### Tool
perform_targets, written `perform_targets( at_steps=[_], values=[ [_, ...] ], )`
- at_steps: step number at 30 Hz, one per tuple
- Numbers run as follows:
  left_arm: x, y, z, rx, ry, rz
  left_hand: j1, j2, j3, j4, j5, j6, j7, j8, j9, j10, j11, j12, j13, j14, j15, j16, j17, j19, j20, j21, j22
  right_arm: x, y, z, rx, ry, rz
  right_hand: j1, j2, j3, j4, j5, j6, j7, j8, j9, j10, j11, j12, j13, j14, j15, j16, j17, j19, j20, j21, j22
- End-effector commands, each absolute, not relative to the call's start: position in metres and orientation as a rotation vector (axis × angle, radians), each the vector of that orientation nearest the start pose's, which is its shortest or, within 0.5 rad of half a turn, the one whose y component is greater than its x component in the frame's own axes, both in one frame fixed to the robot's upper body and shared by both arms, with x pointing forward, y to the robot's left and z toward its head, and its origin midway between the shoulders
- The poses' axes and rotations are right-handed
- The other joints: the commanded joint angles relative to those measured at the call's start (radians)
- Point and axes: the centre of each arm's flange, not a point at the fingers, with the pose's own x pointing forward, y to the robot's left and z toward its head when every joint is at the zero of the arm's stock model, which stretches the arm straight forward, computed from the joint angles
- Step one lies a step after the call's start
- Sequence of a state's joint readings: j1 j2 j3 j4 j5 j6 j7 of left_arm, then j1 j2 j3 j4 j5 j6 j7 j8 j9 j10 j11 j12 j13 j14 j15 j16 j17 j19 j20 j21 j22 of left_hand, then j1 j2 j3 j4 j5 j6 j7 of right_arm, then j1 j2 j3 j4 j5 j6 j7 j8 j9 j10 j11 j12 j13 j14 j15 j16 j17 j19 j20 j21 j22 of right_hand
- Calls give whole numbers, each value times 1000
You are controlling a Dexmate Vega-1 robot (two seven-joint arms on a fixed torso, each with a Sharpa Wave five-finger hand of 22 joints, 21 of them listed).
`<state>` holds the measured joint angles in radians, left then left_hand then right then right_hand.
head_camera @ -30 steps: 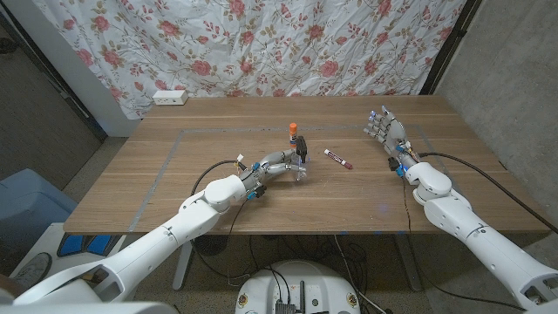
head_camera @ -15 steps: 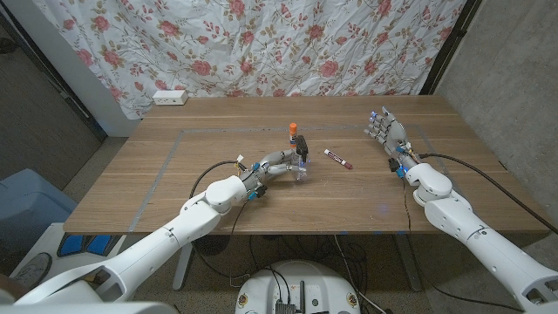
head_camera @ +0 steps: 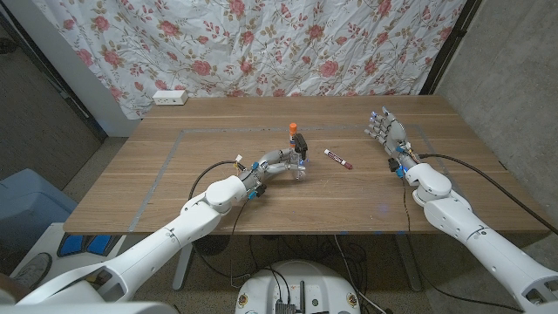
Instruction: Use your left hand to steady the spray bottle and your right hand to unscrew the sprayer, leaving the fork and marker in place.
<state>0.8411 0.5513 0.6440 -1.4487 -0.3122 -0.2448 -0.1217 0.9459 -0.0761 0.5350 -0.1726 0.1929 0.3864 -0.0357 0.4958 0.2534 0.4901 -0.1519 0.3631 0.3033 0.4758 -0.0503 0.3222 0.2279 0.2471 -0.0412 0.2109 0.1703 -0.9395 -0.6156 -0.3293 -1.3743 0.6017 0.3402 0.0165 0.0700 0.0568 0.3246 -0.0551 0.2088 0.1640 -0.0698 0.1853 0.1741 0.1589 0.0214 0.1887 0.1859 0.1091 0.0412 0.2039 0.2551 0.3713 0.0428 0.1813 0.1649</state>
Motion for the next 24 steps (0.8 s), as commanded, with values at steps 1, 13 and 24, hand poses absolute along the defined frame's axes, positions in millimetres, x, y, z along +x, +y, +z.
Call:
perform_targets(
  at_steps=[1,13,24],
  values=[
    [617,150,-77,418,-579,-538,11,14,-8,1,4,9,2,10,5,16,-1,9,10,14,-120,11,7,16,-59,6,3,624,-326,-37,-81,-633,164,-4,12,4,-3,5,0,7,3,4,4,7,5,4,2,6,5,3,7,-3,6,2],
    [607,155,-68,422,-600,-511,12,26,-25,5,5,11,2,23,12,19,-2,14,24,14,-118,20,18,30,-55,7,4,609,-328,-27,-124,-662,160,-4,12,5,-5,4,1,7,3,4,4,8,5,4,2,6,5,2,7,-2,6,2],
    [598,156,-66,429,-600,-495,17,37,-45,5,5,17,4,40,19,32,-5,24,41,22,-119,34,28,52,-50,10,6,580,-324,-9,-270,-691,170,6,9,7,-15,4,12,11,7,4,4,7,5,4,1,6,5,-3,7,-1,5,2]
  ],
)
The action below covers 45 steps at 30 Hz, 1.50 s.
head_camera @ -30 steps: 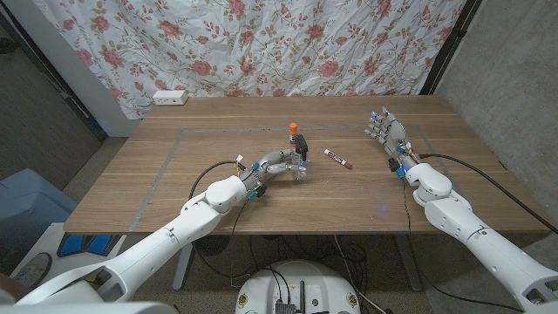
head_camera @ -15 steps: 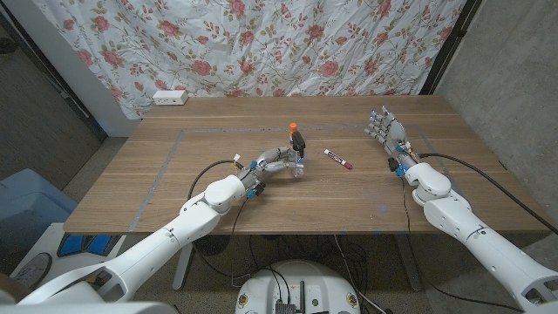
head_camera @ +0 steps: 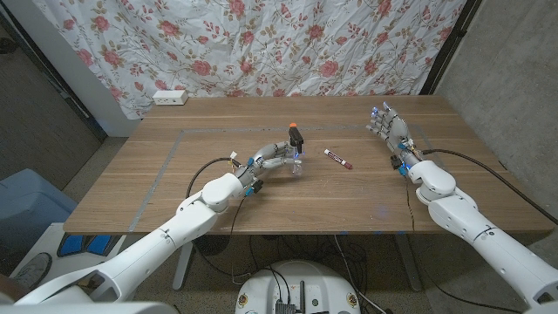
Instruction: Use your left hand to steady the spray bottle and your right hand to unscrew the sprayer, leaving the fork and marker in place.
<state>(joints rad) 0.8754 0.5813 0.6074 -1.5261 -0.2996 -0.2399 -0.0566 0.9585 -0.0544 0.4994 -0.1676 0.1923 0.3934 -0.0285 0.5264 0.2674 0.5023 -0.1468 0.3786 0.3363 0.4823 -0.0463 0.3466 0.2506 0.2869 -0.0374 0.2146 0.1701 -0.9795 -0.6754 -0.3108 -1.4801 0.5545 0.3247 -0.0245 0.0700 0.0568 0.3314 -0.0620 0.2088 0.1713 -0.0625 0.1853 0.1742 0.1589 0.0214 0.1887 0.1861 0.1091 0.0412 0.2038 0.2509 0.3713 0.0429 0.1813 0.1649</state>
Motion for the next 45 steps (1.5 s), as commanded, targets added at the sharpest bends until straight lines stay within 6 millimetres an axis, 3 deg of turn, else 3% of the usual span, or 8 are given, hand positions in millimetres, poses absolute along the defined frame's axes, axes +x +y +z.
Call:
perform_targets(
  at_steps=[1,12,24,30,34,41,43,45],
  values=[
    [598,156,-66,432,-600,-497,5,16,-10,0,6,10,-3,10,5,19,-8,8,9,16,-123,10,6,13,-54,7,6,578,-323,-7,-280,-694,176,7,9,1,-10,4,6,4,7,4,4,7,5,3,2,8,5,1,7,-1,5,2],
    [590,152,-66,441,-599,-485,9,24,-21,-1,7,8,0,18,9,20,-6,11,20,12,-122,15,12,21,-51,7,7,552,-315,11,-435,-740,209,24,6,7,-25,3,7,1,7,4,6,2,6,3,0,10,3,-4,5,1,5,2],
    [583,149,-62,465,-607,-455,11,31,-35,1,8,3,2,26,12,17,-2,12,31,7,-120,20,17,36,-45,11,8,528,-310,31,-574,-753,241,118,20,53,-93,-13,-3,0,7,7,5,9,6,4,-7,33,0,-19,-7,16,2,1],
    [582,147,-59,477,-602,-452,9,35,-42,2,8,1,4,29,12,17,-2,12,36,5,-117,23,20,36,-45,10,9,514,-310,37,-636,-761,236,179,-6,71,-120,-16,-12,6,11,10,-6,13,4,6,-11,45,1,-28,16,107,9,1],
    [580,145,-55,503,-600,-451,10,38,-47,2,8,1,5,32,12,19,0,13,40,5,-115,25,21,35,-44,8,9,503,-308,45,-694,-758,234,208,-20,79,-126,-12,-1,20,18,12,-15,17,2,7,-15,47,1,-31,16,139,6,1],
    [578,143,-50,517,-599,-440,11,40,-53,2,8,1,5,36,12,20,0,14,45,1,-115,25,20,35,-44,7,10,483,-301,65,-834,-749,205,252,-53,87,-128,-2,27,59,32,17,-30,32,1,8,-18,58,2,-35,7,162,0,1],
    [578,142,-49,520,-599,-434,11,41,-55,2,8,2,6,37,12,21,1,14,46,-1,-111,24,20,34,-43,7,10,477,-298,70,-880,-732,186,273,-70,91,-126,6,38,91,37,20,-34,39,2,9,-19,69,2,-37,4,165,0,1],
    [577,141,-48,530,-598,-432,11,42,-56,2,8,2,6,37,12,21,0,14,47,-1,-112,25,20,34,-42,6,10,476,-294,72,-994,-681,150,279,-75,92,-125,9,40,82,38,21,-36,47,3,9,-19,74,2,-38,3,166,0,1]
  ],
)
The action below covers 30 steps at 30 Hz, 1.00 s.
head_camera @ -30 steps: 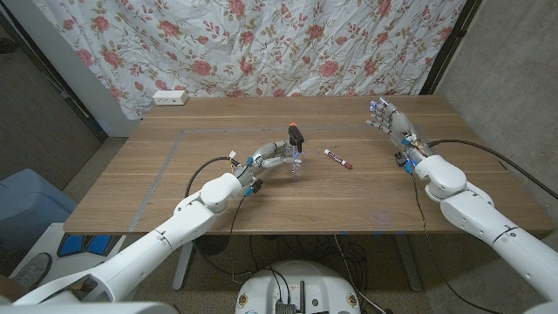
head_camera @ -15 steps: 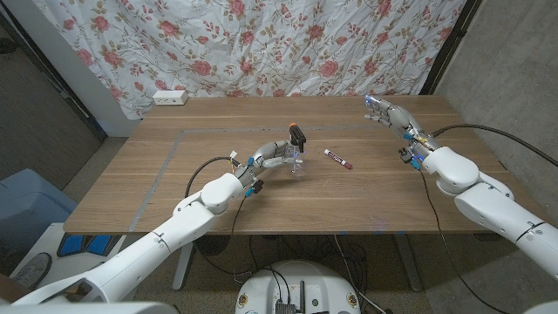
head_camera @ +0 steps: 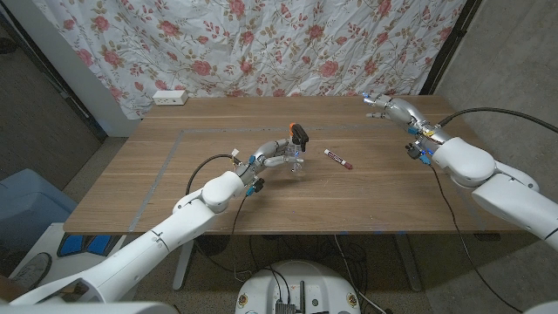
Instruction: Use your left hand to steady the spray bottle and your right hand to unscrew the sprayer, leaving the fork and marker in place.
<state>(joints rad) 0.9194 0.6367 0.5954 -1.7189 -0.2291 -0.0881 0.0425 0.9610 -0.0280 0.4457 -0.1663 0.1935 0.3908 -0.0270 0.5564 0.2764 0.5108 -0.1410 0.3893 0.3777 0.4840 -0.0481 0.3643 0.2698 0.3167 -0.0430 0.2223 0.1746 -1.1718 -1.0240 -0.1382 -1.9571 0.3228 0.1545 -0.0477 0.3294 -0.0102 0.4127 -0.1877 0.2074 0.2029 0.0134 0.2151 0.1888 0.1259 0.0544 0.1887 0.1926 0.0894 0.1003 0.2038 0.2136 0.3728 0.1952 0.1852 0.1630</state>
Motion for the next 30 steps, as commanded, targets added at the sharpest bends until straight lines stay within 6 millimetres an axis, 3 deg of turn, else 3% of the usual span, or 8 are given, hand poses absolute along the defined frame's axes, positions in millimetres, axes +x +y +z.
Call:
perform_targets(
  at_steps=[1,18,20,30],
  values=[
    [577,141,-48,539,-597,-431,8,16,-5,1,7,4,6,8,3,13,-7,3,7,-4,-110,7,1,3,-36,-2,5,474,-292,73,-995,-690,145,25,-13,11,1,13,16,-5,11,7,-2,15,4,2,2,16,3,-1,-2,11,-5,3],
    [576,132,-42,595,-592,-401,7,20,-21,1,7,11,7,18,-1,15,-6,2,17,-6,-108,9,-2,6,-37,-3,6,454,-266,85,-1187,-650,123,61,-48,16,6,32,17,-11,14,17,-40,33,-2,4,-22,58,-2,-1,-26,16,-8,4],
    [576,132,-42,601,-592,-400,7,20,-23,0,7,12,8,19,-1,15,-7,2,18,-6,-109,9,-2,6,-37,-3,6,450,-262,86,-1202,-648,125,69,-53,18,9,38,25,-16,18,21,-60,40,-6,5,-31,77,-4,0,-40,18,-10,4],
    [574,129,-46,605,-595,-387,5,24,-31,2,8,12,11,22,-4,15,-3,1,23,-8,-107,10,-4,6,-36,-4,6,440,-242,91,-1290,-653,160,71,-70,15,21,50,32,-27,22,35,-120,58,-9,6,-88,107,-13,3,-112,20,-16,5]
  ],
)
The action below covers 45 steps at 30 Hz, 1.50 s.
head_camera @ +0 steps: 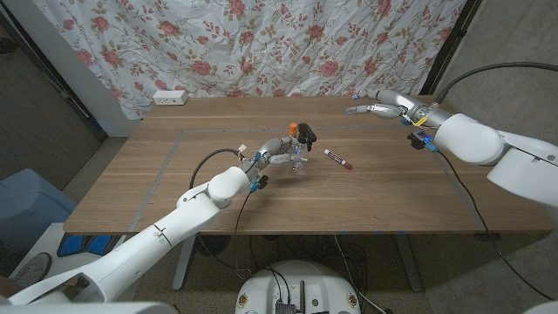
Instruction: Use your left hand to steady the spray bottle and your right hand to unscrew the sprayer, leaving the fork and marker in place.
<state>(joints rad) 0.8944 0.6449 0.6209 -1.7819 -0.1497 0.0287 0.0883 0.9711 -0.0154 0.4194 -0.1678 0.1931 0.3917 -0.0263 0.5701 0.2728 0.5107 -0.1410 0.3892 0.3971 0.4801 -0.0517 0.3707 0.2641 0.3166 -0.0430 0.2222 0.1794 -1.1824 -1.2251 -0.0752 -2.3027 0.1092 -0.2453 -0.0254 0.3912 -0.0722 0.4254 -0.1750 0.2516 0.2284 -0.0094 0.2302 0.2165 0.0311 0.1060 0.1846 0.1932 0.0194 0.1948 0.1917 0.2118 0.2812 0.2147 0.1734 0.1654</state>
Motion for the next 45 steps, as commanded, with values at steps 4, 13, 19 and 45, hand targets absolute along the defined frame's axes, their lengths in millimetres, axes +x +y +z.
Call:
perform_targets(
  at_steps=[4,13,19,45],
  values=[
    [573,128,-48,613,-597,-390,-4,15,-7,3,9,14,13,11,-2,19,-1,2,5,-4,-103,4,1,6,-35,-5,2,439,-236,90,-1329,-647,179,12,-9,3,10,11,6,-13,7,12,-57,11,-7,6,-32,19,-1,6,-38,0,-2,3],
    [574,126,-48,621,-606,-384,-2,19,-13,3,9,15,14,13,-4,24,-3,2,9,-1,-104,6,-1,8,-36,-5,2,439,-224,93,-1401,-617,213,16,-10,7,14,23,16,-14,14,23,-105,29,-2,8,-84,22,-4,9,-110,1,-8,2],
    [579,123,-45,629,-604,-394,-2,21,-16,2,9,10,15,12,-6,24,-1,0,11,-1,-102,7,-3,9,-35,-5,2,440,-217,94,-1439,-608,226,13,-9,6,17,25,25,-10,18,27,-120,32,-2,9,-100,23,-4,9,-136,1,-8,3],
    [591,110,-38,649,-599,-417,5,32,-27,1,11,16,19,20,-12,32,1,-2,18,1,-101,10,-7,11,-33,-6,2,452,-183,91,-1543,-567,225,-8,-6,0,27,25,43,10,23,34,-132,37,9,9,-109,24,6,12,-162,-3,2,3]
  ],
)
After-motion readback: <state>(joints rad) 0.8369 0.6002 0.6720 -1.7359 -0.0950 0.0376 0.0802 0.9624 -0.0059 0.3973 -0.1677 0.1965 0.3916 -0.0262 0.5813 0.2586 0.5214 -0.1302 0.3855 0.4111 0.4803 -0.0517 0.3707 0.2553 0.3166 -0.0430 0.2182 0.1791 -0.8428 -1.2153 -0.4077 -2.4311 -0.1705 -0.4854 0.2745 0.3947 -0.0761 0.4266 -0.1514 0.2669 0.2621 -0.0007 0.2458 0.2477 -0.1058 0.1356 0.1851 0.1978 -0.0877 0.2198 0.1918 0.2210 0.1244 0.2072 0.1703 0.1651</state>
